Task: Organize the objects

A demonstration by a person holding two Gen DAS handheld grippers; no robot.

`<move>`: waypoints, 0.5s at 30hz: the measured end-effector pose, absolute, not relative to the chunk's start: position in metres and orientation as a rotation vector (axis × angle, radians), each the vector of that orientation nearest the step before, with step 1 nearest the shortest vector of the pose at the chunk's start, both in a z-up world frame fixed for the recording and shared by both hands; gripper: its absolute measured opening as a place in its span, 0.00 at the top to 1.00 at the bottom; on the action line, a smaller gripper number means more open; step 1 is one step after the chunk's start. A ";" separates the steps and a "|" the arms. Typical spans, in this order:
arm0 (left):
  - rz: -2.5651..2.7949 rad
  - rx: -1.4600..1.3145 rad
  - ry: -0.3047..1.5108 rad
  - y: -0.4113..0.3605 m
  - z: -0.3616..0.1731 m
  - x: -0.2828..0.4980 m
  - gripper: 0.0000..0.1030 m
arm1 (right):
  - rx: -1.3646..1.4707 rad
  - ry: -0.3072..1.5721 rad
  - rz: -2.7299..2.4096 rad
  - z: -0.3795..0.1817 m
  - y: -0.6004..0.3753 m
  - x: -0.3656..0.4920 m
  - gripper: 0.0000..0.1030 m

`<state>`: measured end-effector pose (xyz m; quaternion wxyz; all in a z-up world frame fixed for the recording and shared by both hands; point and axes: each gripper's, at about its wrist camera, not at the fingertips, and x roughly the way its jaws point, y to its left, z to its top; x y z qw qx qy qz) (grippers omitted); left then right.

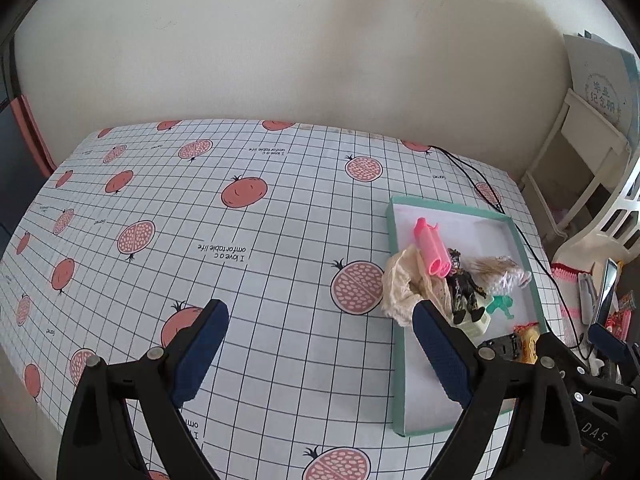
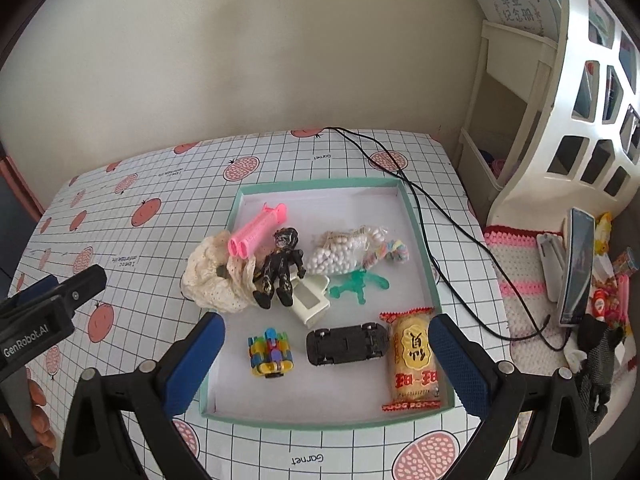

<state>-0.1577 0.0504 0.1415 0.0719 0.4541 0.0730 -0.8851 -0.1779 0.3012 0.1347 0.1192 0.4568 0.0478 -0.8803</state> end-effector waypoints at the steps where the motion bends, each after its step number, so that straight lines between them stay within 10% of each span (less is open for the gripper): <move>1: -2.657 1.368 0.217 0.050 0.138 -0.153 0.09 | 1.340 0.138 -2.569 0.131 0.303 -0.174 0.00; 15: -2.647 1.410 0.183 0.053 0.077 -0.084 0.09 | 1.388 0.179 -2.533 0.069 0.325 -0.124 0.00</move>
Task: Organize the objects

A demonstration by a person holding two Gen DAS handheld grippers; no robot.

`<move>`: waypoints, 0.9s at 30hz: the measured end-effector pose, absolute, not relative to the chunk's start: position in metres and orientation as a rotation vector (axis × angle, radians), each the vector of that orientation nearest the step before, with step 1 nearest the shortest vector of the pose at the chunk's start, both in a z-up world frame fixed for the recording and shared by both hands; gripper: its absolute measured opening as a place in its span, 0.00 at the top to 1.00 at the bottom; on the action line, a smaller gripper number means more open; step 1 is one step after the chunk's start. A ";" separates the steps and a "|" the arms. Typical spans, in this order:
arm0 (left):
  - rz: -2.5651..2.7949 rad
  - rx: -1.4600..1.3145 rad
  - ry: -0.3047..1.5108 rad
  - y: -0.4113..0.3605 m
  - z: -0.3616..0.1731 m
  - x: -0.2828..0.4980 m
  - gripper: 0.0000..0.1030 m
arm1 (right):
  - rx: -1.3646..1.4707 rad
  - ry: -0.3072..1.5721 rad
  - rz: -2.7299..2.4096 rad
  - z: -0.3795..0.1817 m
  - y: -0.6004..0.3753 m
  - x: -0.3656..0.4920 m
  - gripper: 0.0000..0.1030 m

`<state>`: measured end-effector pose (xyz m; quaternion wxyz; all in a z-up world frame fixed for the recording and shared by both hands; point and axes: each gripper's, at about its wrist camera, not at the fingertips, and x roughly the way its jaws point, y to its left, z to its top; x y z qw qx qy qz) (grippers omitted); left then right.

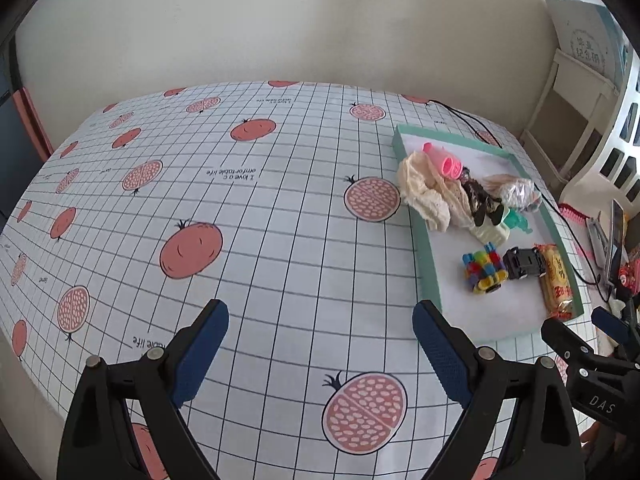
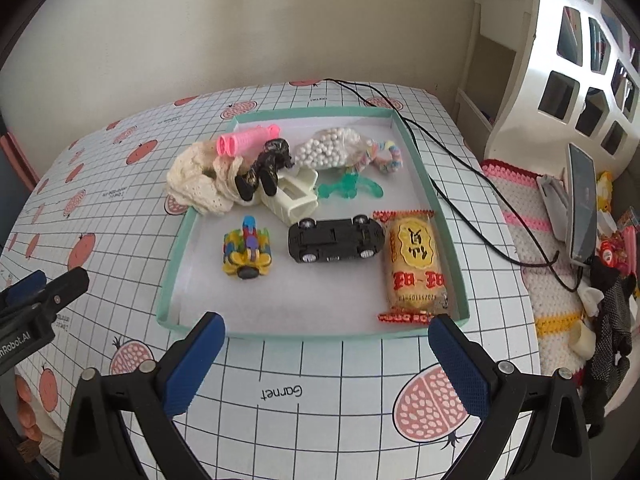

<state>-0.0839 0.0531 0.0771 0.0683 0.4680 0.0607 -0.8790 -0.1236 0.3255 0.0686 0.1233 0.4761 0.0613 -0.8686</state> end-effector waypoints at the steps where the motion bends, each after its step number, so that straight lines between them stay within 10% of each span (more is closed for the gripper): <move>1: -2.642 1.431 0.186 0.054 0.070 -0.081 0.09 | 1.400 0.172 -2.528 0.064 0.327 -0.122 0.00; 27: -2.604 1.480 0.126 0.062 0.007 -0.056 0.06 | 1.444 0.208 -2.531 0.010 0.327 -0.111 0.00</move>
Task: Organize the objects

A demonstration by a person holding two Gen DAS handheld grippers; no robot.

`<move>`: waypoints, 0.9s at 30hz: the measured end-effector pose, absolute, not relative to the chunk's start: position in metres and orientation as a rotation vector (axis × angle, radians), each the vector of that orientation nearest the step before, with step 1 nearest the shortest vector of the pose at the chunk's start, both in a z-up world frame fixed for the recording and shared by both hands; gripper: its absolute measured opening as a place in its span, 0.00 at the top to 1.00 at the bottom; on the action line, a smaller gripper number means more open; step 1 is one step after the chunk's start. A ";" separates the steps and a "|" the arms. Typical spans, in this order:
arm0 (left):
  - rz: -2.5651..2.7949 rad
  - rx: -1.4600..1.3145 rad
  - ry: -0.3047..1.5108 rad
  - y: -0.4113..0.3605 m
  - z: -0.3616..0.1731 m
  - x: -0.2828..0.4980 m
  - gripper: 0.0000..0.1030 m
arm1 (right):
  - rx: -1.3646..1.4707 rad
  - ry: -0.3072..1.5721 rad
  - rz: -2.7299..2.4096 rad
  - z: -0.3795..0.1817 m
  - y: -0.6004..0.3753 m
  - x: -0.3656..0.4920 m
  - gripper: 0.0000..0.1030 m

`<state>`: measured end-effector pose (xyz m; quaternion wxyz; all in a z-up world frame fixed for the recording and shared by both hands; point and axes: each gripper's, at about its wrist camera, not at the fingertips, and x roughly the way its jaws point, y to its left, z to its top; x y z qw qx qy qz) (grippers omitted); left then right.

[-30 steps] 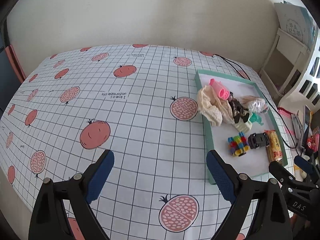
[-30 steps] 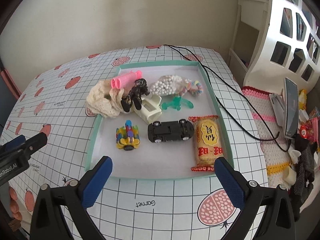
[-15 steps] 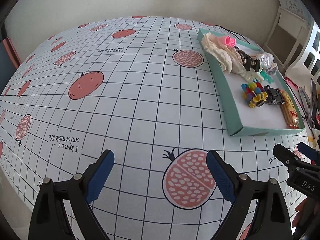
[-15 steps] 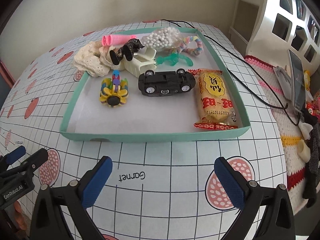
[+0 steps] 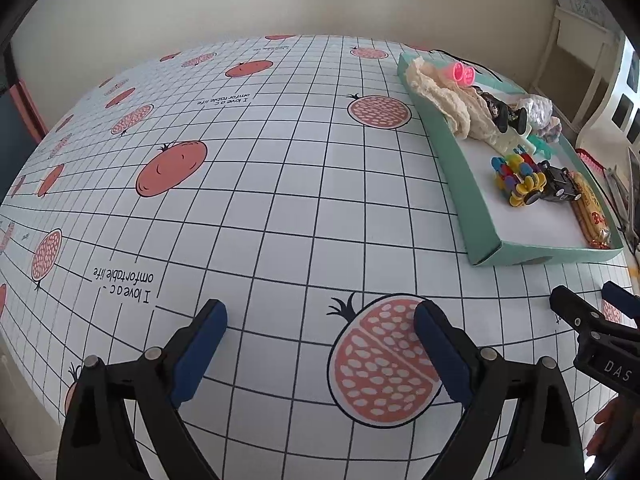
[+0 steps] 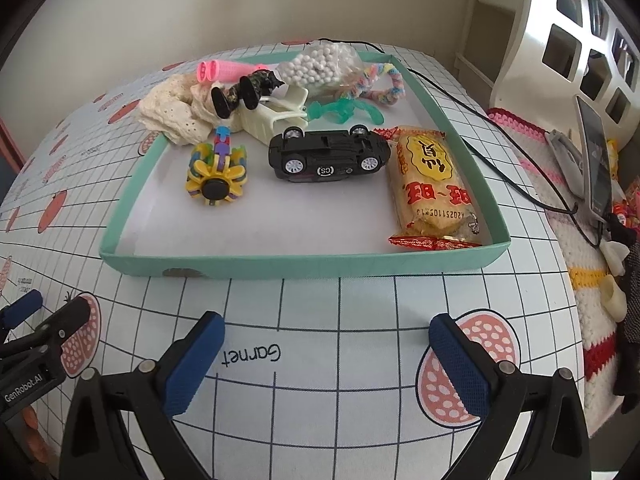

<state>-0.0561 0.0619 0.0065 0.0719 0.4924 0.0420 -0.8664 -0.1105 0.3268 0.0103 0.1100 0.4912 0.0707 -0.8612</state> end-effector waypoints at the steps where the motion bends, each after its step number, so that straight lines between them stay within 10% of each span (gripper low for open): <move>1: -2.607 1.475 0.124 0.063 0.006 -0.056 0.05 | 1.438 0.207 -2.534 0.010 0.327 -0.110 0.00; 27: -2.622 1.368 0.143 0.067 0.003 -0.051 0.00 | 1.371 0.195 -2.575 0.008 0.324 -0.105 0.00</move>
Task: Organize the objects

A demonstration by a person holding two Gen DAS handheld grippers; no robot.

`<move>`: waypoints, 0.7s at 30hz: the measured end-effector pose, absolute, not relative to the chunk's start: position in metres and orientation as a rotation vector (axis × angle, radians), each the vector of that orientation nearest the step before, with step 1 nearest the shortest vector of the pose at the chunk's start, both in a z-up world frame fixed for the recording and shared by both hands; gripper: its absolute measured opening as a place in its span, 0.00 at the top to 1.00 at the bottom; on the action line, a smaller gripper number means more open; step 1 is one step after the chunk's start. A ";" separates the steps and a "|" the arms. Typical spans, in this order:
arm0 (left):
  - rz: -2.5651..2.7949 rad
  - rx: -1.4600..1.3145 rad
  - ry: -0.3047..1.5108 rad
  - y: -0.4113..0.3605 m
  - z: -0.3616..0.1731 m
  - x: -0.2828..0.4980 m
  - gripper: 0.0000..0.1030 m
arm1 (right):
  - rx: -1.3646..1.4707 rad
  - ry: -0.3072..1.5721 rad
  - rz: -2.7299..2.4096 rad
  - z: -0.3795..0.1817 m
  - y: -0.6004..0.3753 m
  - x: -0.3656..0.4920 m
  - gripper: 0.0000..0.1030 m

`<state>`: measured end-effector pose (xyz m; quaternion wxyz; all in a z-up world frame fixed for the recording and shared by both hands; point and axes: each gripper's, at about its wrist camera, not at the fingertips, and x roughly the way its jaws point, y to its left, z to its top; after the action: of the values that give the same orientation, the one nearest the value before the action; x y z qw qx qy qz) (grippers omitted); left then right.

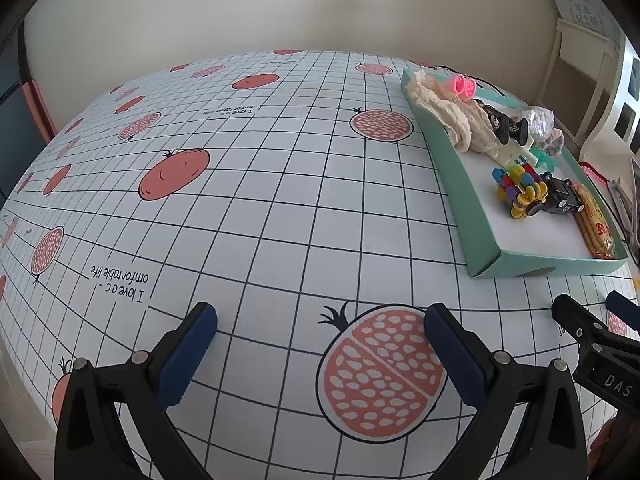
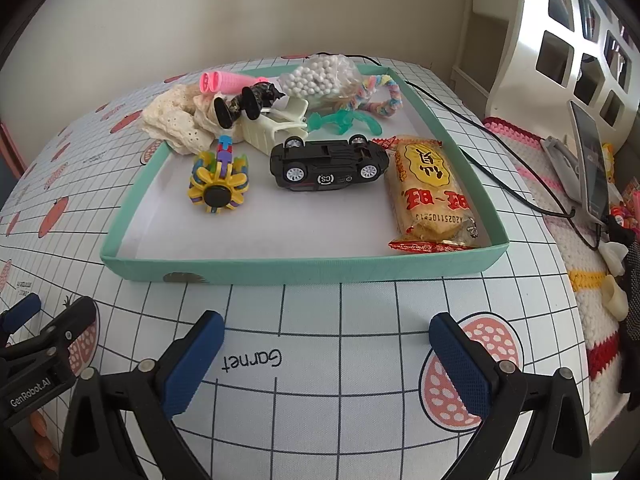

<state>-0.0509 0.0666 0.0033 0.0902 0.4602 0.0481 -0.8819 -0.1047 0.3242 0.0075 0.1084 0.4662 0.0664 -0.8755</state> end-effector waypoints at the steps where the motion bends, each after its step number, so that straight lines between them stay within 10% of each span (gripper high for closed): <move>1: -2.622 1.367 0.143 0.066 0.003 -0.051 0.00 | 1.371 0.195 -2.575 0.007 0.324 -0.105 0.00; 21: -2.623 1.368 0.143 0.066 0.004 -0.049 0.00 | 1.370 0.195 -2.577 0.006 0.324 -0.105 0.00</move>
<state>-0.0493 0.0663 0.0040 0.0897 0.4600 0.0479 -0.8821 -0.1050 0.3244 0.0062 0.1082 0.4655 0.0664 -0.8759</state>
